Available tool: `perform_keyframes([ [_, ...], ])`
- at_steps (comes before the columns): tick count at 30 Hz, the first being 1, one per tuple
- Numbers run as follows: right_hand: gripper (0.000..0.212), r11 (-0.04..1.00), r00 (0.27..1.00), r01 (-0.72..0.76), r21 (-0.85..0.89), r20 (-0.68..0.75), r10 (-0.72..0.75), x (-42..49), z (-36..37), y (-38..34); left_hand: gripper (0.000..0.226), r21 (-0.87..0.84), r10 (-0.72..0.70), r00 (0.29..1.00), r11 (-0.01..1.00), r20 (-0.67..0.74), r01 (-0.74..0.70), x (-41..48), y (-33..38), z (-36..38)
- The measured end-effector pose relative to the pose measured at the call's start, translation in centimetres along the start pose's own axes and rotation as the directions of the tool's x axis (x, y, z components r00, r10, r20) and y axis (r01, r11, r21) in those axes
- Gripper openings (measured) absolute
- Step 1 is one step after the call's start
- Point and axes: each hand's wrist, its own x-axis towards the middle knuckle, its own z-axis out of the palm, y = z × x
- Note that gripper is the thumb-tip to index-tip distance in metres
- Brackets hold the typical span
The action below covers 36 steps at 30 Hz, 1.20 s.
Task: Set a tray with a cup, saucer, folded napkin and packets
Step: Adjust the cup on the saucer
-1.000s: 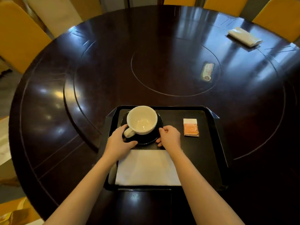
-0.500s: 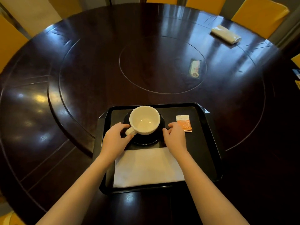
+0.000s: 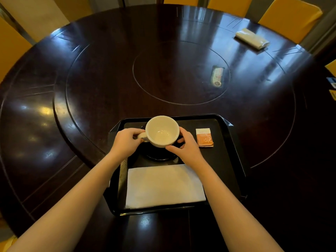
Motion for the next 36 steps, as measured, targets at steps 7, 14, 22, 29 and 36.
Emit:
perform_keyframes([
  [7, 0.074, 0.999, 0.992, 0.019, -0.04, -0.125, -0.024, -1.6, 1.1, -0.2, 0.026, -0.035, -0.048, 0.998, 0.998, 0.041, 0.05, 0.5, -0.3, 0.0],
  [14, 0.074, 0.998, 0.99, -0.003, -0.057, -0.142, -0.005, -2.6, 1.5, -0.6, 0.027, -0.084, -0.062, 0.997, 0.994, 0.052, 0.066, 0.7, -0.5, 0.1],
  [22, 0.064, 0.973, 0.967, -0.231, 0.015, -0.107, 0.231, -2.4, -0.3, 0.3, 0.06, -0.186, -0.215, 0.976, 0.959, 0.009, 0.213, 0.0, -1.9, 1.6],
  [29, 0.063, 0.973, 0.97, -0.231, 0.004, -0.072, 0.231, -2.6, 0.9, 0.5, 0.057, -0.206, -0.243, 0.97, 0.949, 0.014, 0.24, -0.4, -2.0, 1.8],
  [36, 0.042, 0.969, 0.96, -0.237, -0.069, -0.171, 0.222, -4.4, -1.9, 1.1, 0.056, -0.302, -0.303, 0.953, 0.91, -0.013, 0.286, -4.6, -1.2, 0.3],
])
